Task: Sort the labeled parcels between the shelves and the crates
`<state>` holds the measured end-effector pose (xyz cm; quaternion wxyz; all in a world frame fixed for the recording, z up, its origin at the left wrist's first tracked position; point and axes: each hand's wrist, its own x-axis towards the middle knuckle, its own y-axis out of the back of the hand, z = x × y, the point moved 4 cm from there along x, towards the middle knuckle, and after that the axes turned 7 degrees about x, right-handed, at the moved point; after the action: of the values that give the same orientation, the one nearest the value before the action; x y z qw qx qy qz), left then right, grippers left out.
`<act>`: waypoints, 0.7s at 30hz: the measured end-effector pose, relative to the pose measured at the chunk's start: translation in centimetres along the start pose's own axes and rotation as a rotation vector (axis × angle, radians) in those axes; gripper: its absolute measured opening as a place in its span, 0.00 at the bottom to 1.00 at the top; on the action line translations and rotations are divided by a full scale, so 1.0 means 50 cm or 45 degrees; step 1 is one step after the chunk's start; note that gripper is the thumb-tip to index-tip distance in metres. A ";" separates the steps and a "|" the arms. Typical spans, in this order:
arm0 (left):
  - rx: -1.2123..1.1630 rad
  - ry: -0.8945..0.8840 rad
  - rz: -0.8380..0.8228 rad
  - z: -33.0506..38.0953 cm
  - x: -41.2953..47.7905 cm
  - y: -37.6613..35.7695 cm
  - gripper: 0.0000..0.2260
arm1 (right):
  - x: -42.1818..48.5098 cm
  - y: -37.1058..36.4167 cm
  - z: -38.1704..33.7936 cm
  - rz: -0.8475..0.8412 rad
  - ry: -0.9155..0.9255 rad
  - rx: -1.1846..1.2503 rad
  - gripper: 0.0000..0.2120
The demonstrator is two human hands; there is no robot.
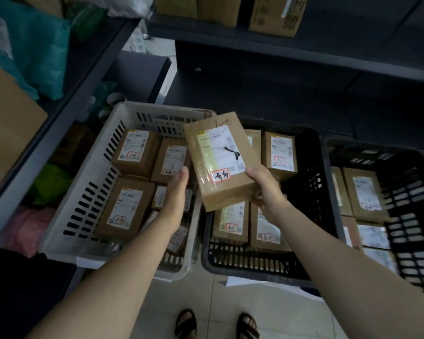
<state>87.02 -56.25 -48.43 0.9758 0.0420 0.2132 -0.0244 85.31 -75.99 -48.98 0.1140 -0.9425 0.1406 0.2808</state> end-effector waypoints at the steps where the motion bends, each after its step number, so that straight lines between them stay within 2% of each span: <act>1: 0.010 -0.050 -0.079 0.022 -0.008 -0.024 0.16 | -0.006 0.013 -0.003 -0.029 -0.028 0.004 0.16; 2: 0.022 -0.069 -0.143 0.039 -0.014 -0.048 0.13 | -0.010 0.028 -0.005 -0.070 -0.059 -0.001 0.20; 4: 0.064 -0.062 -0.213 0.059 -0.023 -0.092 0.17 | -0.016 0.067 -0.012 -0.144 -0.123 -0.018 0.29; 7: 0.215 -0.025 -0.326 0.054 -0.025 -0.149 0.24 | -0.023 0.143 -0.022 -0.144 -0.172 -0.094 0.33; 10: 0.401 0.032 -0.415 0.034 -0.034 -0.204 0.25 | -0.022 0.222 -0.003 -0.108 -0.254 -0.134 0.42; 15: 0.733 0.093 -0.325 -0.020 -0.034 -0.246 0.18 | -0.047 0.309 0.059 -0.069 -0.426 -0.077 0.30; 18: 0.613 0.129 -0.337 -0.034 -0.042 -0.271 0.16 | -0.051 0.335 0.063 -0.071 -0.425 -0.006 0.26; 21: 0.508 0.082 -0.320 -0.010 -0.048 -0.315 0.15 | -0.049 0.366 0.033 -0.045 -0.296 0.070 0.23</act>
<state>83.60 -71.80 -49.03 0.9301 0.2079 0.2388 -0.1861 76.53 -92.11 -51.43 0.1604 -0.9025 0.1173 0.3820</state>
